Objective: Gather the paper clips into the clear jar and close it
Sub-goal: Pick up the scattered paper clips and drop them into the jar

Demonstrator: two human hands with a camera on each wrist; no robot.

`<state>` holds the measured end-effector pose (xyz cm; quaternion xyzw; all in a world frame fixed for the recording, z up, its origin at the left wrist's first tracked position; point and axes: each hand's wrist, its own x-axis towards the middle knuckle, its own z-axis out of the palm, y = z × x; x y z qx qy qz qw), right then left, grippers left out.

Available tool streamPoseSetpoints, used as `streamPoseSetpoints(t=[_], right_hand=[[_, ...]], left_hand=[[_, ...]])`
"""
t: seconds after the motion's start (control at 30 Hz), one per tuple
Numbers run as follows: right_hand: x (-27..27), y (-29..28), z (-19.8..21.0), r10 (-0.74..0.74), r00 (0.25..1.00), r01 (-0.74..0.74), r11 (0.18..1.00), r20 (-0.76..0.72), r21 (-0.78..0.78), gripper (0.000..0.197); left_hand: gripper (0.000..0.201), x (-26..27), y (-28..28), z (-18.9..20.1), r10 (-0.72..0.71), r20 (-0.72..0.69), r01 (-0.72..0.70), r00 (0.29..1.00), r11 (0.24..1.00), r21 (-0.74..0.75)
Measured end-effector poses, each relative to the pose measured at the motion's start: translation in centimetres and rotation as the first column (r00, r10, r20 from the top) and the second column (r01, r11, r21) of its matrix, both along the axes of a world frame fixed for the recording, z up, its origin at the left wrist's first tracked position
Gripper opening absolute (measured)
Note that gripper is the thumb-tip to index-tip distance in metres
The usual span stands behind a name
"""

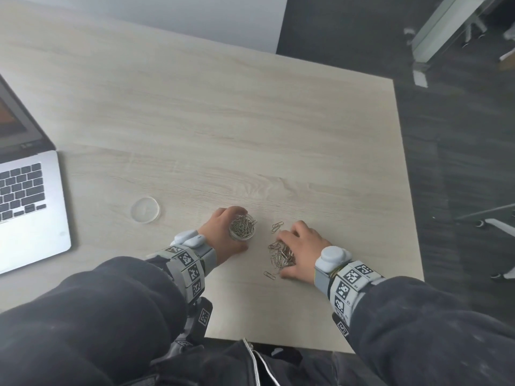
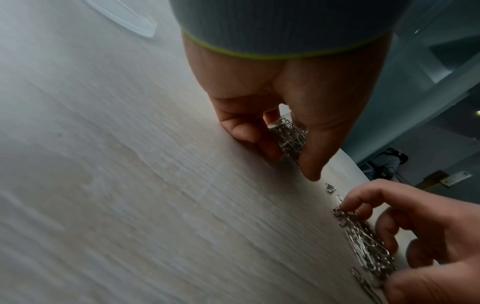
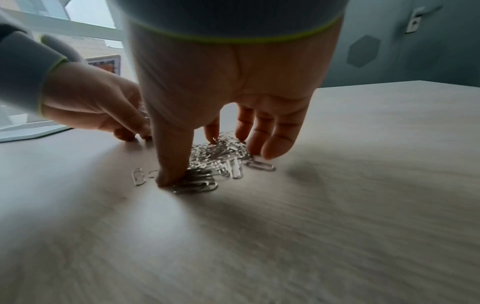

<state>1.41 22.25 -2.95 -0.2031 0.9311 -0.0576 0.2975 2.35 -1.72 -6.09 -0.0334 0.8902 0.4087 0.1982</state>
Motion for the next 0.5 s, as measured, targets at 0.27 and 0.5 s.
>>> streamPoseSetpoints(t=[0.27,0.5], right_hand=[[-0.5,0.1,-0.2,-0.094,0.993,0.1,0.992,0.073,-0.081,0.022],[-0.8,-1.0,-0.4,-0.161,0.982,0.169,0.982,0.096,-0.082,0.015]], left_hand=[[0.072,0.1,0.0,0.2,-0.01,0.0,0.01,1.0,1.0,-0.004],[0.07,0.3,-0.2,0.2,-0.023,0.001,0.023,1.0,1.0,-0.005]])
